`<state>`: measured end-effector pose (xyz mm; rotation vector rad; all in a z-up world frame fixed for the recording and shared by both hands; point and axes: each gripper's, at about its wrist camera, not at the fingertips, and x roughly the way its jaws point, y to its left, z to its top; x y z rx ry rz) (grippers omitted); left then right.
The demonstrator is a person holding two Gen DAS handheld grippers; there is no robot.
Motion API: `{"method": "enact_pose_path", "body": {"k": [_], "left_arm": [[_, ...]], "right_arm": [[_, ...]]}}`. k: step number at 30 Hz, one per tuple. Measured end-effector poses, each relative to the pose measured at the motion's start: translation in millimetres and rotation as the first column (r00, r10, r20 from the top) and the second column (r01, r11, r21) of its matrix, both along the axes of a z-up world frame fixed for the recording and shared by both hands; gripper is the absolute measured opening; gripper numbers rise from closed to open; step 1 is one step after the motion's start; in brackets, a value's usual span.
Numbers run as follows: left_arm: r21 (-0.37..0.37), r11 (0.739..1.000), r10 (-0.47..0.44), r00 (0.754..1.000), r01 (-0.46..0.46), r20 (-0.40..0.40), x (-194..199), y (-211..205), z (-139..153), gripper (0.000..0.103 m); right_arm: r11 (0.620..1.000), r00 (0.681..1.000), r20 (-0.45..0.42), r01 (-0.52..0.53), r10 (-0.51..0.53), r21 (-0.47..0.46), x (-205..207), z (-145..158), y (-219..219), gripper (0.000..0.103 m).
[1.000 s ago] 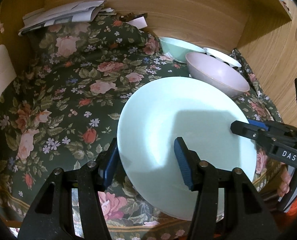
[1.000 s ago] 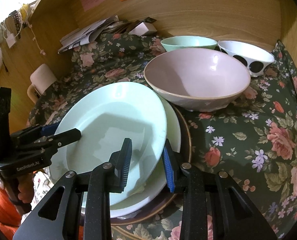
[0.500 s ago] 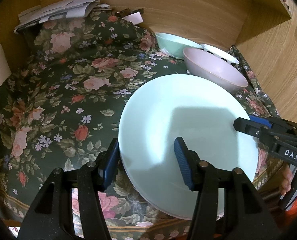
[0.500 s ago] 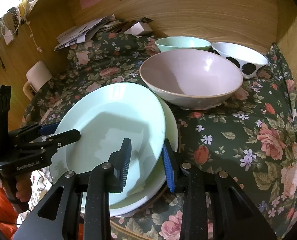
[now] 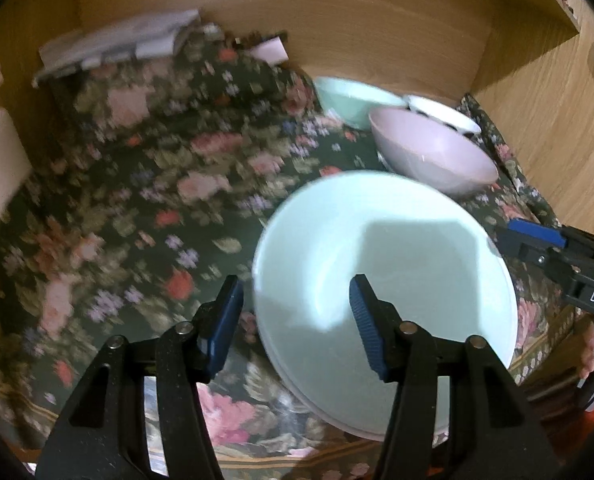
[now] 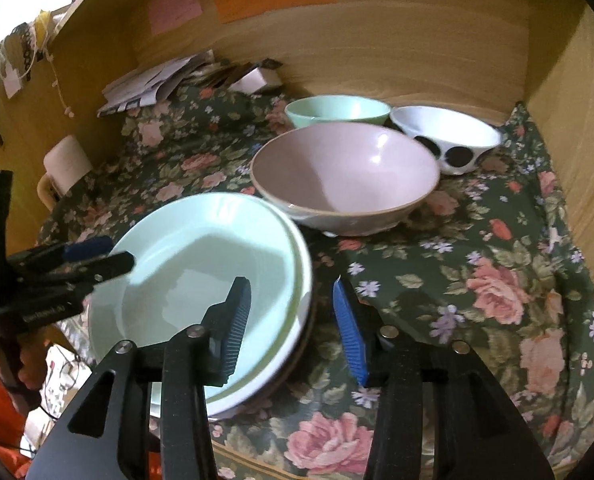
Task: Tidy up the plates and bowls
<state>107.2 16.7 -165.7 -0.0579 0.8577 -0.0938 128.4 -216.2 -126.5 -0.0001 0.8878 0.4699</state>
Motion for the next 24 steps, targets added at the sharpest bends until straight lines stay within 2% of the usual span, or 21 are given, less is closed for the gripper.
{"method": "enact_pose_path", "body": {"k": [2,5,7,9,13,15,24], "left_arm": [[0.008,1.0,0.005,1.0,-0.005,0.027,0.5,1.5,10.4,0.069],[0.032,0.999,-0.002,0.998,0.0,0.065,4.3,-0.9,26.6,0.073],[0.048,0.999,-0.02,0.996,0.016,0.081,9.4,-6.4,36.0,0.078],[0.065,0.997,-0.047,0.993,0.041,0.104,15.0,-15.2,45.0,0.085],[0.1,0.991,-0.098,0.986,0.085,0.136,31.0,-35.9,58.5,0.09],[0.102,0.989,-0.118,0.984,0.104,0.136,42.9,-45.8,61.8,0.091],[0.102,0.984,-0.158,0.984,0.15,0.08,104.5,-74.8,55.2,0.091]], "right_arm": [[1.0,1.0,0.013,0.018,-0.018,0.008,1.6,5.0,-5.6,0.04],[0.999,0.998,0.035,0.043,-0.044,0.019,6.1,13.5,-14.6,0.041],[0.998,0.996,0.055,0.064,-0.066,0.024,10.0,20.1,-21.6,0.048],[0.996,0.992,0.081,0.09,-0.092,0.027,13.8,25.8,-27.4,0.059],[0.993,0.987,0.111,0.114,-0.117,0.028,23.0,34.2,-35.6,0.06],[0.991,0.985,0.114,0.127,-0.13,0.03,29.3,36.1,-39.0,0.066],[0.988,0.983,0.098,0.154,-0.156,0.03,63.2,29.5,-49.4,0.068]]}}
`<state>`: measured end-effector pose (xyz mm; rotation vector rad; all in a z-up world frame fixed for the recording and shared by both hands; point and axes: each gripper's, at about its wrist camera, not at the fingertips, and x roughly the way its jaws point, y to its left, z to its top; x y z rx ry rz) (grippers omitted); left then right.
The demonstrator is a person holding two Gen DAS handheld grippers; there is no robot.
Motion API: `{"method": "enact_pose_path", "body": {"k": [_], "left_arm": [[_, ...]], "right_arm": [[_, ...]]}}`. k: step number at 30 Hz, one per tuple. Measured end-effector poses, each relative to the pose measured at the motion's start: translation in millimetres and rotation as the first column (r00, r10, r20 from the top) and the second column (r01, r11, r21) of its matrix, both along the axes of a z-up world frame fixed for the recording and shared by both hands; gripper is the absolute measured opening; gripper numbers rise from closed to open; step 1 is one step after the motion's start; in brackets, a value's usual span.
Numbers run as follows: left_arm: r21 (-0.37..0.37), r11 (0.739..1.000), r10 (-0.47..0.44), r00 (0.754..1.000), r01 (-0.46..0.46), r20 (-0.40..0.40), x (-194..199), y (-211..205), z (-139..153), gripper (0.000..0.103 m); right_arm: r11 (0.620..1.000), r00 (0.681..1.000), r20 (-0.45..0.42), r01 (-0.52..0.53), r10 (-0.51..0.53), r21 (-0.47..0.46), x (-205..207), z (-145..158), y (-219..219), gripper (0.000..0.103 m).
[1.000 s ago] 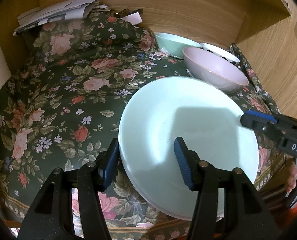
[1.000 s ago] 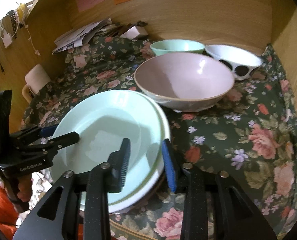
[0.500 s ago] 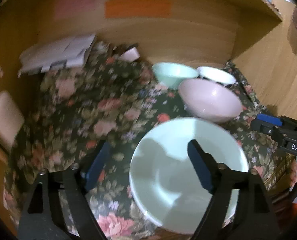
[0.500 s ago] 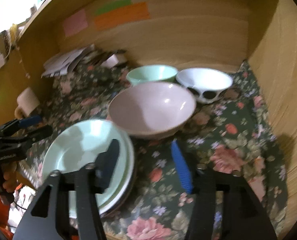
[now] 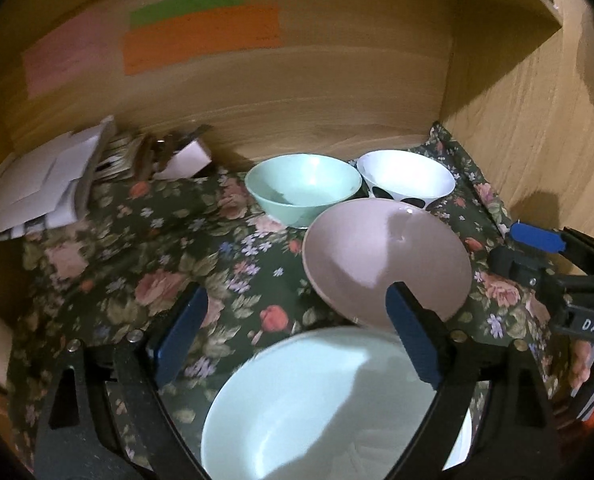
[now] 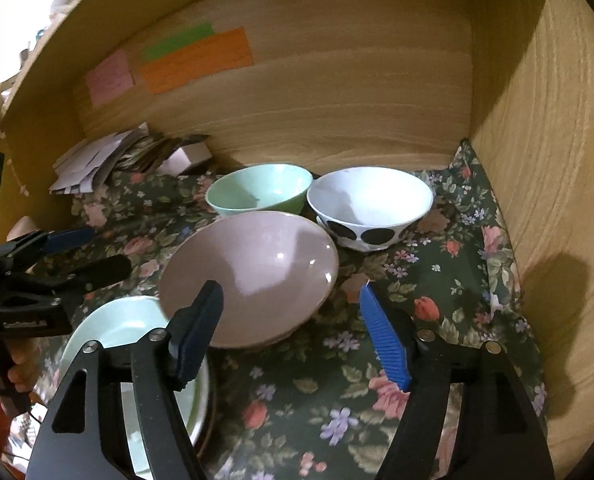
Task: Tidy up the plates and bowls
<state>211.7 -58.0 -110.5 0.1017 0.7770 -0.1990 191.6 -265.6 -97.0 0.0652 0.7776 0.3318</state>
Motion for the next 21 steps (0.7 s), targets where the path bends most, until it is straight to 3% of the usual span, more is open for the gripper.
{"method": "enact_pose_path", "body": {"k": [15,17,21], "left_arm": [[0.005,1.0,-0.016,0.983,0.017,-0.184,69.6,-7.2,-50.6,0.091],[-0.001,1.0,-0.015,0.982,0.015,-0.19,72.1,-6.4,-53.9,0.09],[-0.014,1.0,-0.021,0.977,0.019,-0.21,76.1,-6.9,-59.1,0.067]], "right_arm": [[1.0,0.99,-0.14,0.003,0.0,0.021,50.9,-48.3,3.5,0.068],[1.0,0.989,-0.151,-0.001,0.006,0.031,54.3,-52.2,4.0,0.061],[0.999,0.985,-0.174,-0.005,0.013,0.044,58.8,-58.7,3.7,0.042]]}}
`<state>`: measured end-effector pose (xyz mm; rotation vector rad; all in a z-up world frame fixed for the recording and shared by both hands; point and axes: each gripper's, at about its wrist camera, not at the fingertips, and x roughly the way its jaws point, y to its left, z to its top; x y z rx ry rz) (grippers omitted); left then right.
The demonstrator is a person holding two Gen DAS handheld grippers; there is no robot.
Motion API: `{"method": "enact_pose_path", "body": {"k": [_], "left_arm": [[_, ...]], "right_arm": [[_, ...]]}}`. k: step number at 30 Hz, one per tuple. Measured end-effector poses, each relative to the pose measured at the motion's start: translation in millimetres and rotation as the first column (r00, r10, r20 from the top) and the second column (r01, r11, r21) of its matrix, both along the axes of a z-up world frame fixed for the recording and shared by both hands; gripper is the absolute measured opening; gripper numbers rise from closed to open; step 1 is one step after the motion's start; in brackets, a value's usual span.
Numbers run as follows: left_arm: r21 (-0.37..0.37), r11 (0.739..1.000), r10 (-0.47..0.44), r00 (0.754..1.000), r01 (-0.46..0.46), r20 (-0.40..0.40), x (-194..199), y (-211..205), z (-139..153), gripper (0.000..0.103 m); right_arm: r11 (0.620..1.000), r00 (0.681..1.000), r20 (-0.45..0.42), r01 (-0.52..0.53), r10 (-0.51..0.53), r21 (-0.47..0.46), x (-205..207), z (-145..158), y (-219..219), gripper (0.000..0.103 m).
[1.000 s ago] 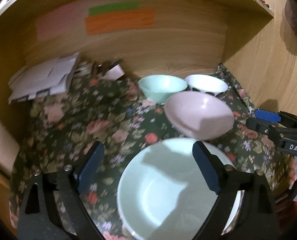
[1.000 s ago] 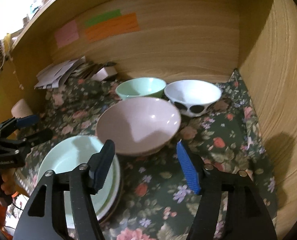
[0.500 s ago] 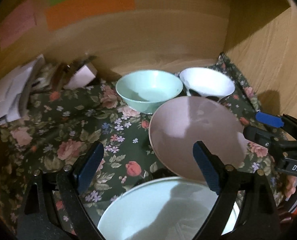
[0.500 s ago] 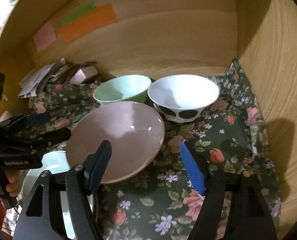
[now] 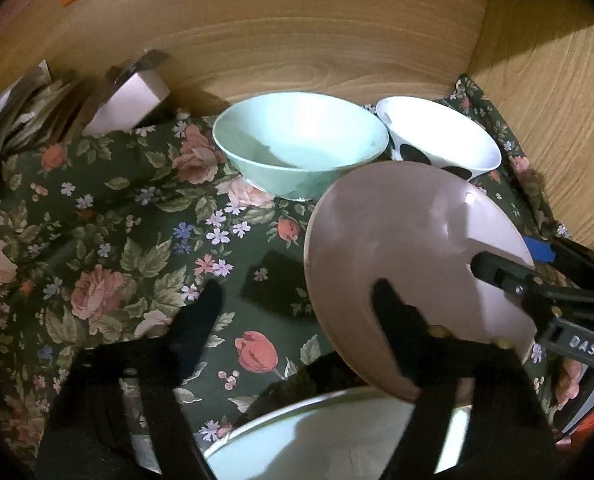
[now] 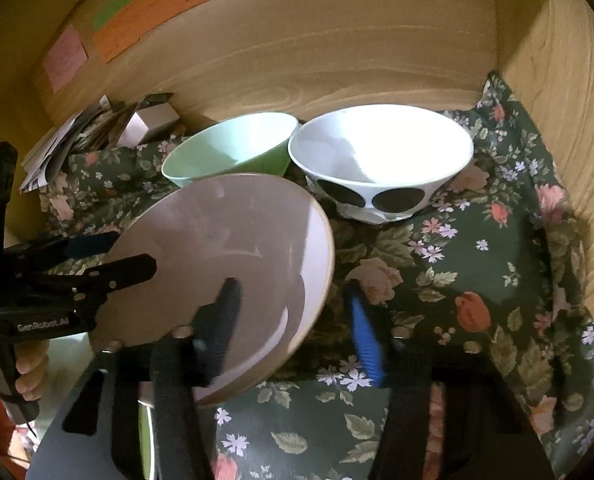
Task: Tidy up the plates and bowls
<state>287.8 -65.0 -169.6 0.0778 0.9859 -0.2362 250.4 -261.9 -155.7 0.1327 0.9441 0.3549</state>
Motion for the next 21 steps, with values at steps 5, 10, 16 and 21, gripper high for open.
{"method": "enact_pose_path", "body": {"k": [5,10,16,21], "left_arm": [[0.0,1.0,-0.022,1.0,0.022,-0.007,1.2,-3.4,-3.9,0.05],[-0.018,0.999,-0.047,0.998,0.047,-0.03,1.9,-8.9,-8.7,0.037],[0.004,0.997,-0.071,0.997,0.071,-0.021,-2.2,-20.3,-8.9,0.023],[-0.005,0.998,-0.068,0.997,0.068,-0.025,-3.2,-23.0,-6.1,0.023]], "right_arm": [[0.999,0.999,-0.032,-0.002,0.003,0.033,2.8,-6.9,-0.6,0.026],[0.999,1.0,-0.031,0.001,0.0,0.037,1.9,-6.9,0.2,0.025],[0.999,1.0,-0.029,0.007,-0.006,0.046,2.6,-5.2,-0.8,0.023],[0.998,1.0,-0.024,0.021,-0.019,0.057,-0.7,-2.0,-4.8,0.023]]}}
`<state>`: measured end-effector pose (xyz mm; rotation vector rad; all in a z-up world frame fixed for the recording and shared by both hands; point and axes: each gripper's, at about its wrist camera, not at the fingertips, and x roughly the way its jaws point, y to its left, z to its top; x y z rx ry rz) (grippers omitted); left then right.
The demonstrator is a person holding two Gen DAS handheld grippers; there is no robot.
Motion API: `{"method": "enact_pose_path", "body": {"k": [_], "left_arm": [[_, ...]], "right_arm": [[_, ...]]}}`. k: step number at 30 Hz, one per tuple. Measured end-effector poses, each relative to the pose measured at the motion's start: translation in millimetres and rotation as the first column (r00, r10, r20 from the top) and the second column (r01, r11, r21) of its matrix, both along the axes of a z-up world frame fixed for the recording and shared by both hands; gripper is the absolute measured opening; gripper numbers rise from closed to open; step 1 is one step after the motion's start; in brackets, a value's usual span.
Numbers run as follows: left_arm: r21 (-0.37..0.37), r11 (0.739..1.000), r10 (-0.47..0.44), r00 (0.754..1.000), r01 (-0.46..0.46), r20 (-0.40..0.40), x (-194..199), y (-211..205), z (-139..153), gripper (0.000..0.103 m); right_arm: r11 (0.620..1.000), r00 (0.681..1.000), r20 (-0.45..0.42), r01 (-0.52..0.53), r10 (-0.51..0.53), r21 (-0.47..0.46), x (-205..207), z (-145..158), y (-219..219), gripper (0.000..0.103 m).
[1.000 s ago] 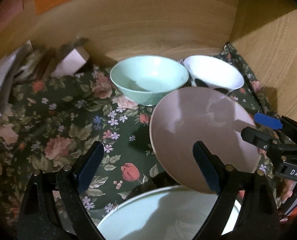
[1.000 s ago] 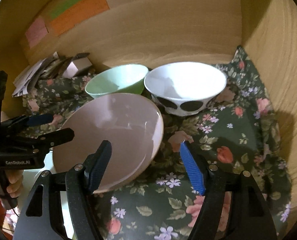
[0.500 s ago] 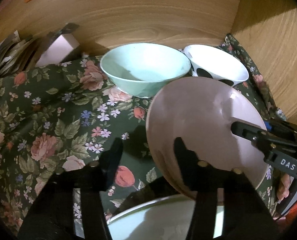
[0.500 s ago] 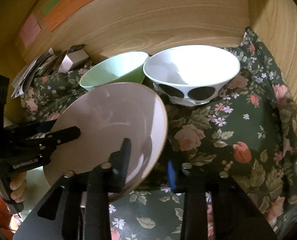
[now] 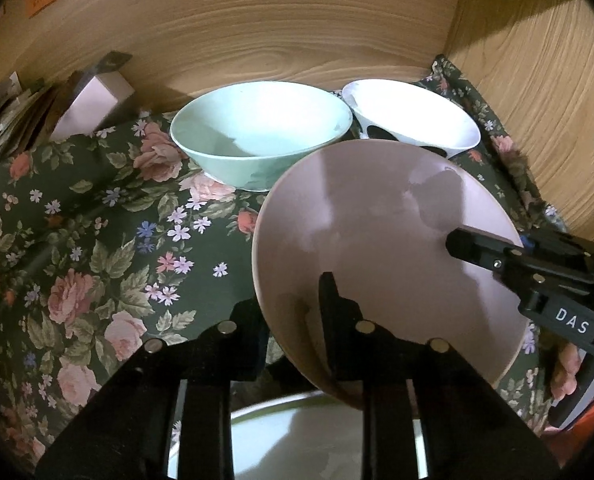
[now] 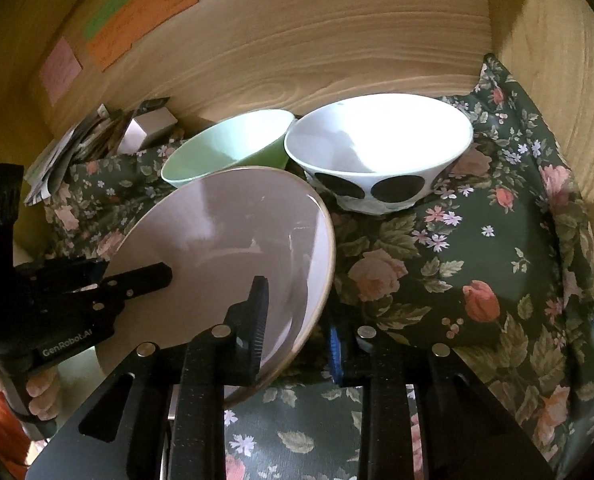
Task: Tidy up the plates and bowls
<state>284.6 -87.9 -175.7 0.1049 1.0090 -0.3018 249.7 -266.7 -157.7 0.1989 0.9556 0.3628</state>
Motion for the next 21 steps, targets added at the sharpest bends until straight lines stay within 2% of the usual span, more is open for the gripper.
{"method": "enact_pose_path", "body": {"k": [11,21], "left_arm": [[-0.043,0.999,0.009,0.999,-0.007,0.048,-15.1,2.0,23.3,0.023],[-0.078,0.996,0.042,0.994,-0.034,0.103,-39.0,19.7,49.3,0.023]], "right_arm": [[1.0,0.998,0.067,0.019,-0.02,0.01,-14.3,27.8,-1.7,0.023],[1.0,0.992,0.125,0.002,-0.003,0.01,-31.7,51.6,16.1,0.023]]}}
